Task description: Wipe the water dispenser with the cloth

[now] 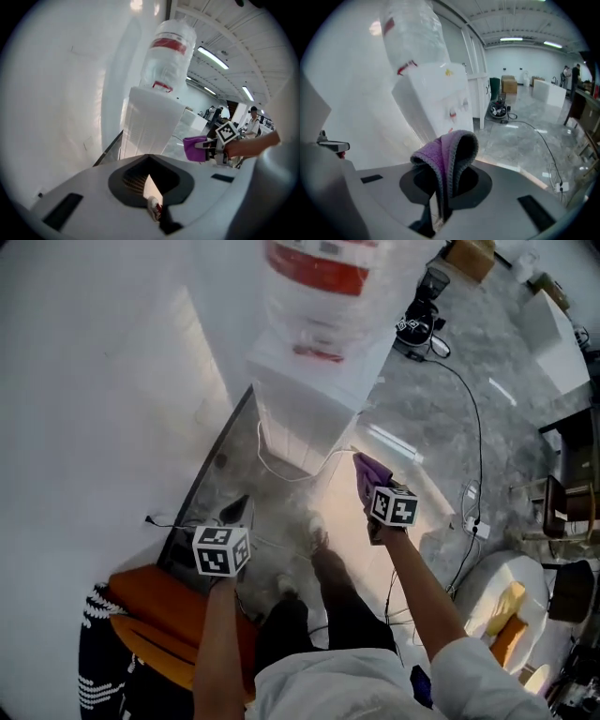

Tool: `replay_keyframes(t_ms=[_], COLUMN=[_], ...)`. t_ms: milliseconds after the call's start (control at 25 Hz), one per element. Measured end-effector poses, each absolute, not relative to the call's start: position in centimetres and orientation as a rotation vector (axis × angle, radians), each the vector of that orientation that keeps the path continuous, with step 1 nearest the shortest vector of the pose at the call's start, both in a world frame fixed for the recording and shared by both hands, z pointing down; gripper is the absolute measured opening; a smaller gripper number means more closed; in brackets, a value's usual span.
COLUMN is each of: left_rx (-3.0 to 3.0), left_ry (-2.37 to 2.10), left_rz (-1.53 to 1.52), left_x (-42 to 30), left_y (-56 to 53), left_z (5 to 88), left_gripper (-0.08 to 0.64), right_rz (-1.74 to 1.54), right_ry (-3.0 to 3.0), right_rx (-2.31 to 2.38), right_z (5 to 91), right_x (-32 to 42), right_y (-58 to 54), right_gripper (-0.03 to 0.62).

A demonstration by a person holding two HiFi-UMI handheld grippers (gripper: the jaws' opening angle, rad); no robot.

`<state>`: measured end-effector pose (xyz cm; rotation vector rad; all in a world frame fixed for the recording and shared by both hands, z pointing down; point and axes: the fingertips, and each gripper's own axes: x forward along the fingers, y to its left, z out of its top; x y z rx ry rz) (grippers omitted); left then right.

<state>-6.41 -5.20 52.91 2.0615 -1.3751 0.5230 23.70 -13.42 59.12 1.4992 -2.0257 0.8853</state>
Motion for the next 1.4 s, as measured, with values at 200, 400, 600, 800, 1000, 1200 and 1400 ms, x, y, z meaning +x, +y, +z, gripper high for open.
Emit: replay_keyframes(t_ms=[200, 400, 600, 800, 1000, 1200, 1400], left_rx=[2.209, 2.411, 2.614, 2.769, 2.845, 2.907, 2.932], left_ry=[-1.426, -1.488, -1.538, -1.590, -1.664, -1.667, -1.640], left_rz=[0.525, 0.510, 0.444, 0.379, 0.304, 0.308, 0.316], left_x=[-6.7, -5.3, -3.7, -3.1, -3.9, -3.7, -2.7], left_y=[-4.9, -4.9, -4.2, -2.8, -0.8, 2.2, 3.2], left_z=[42.9, 32.6, 23.0, 15.2, 10.3, 7.4, 7.2], left_gripper=[0.009, 0.009, 0.009, 0.009, 0.009, 0.009, 0.009], right_rz=[0.625, 0.361, 0.222, 0.033, -0.111, -0.218, -0.258], right_ry=[-2.179, -2.348, -2.529, -2.599, -2.603, -2.628, -2.615], right_rx=[1.485, 1.456, 1.448, 1.436, 1.431, 1.434, 1.418], right_z=[44.8, 31.1, 20.6, 13.0, 8.9, 5.4, 5.4], right_x=[23.0, 21.4, 19.1, 18.0, 17.5, 16.5, 16.1], right_y=[-11.5, -9.1, -5.9, -3.4, -1.1, 1.7, 2.7], right_gripper=[0.055, 0.055, 0.055, 0.055, 0.055, 0.055, 0.054])
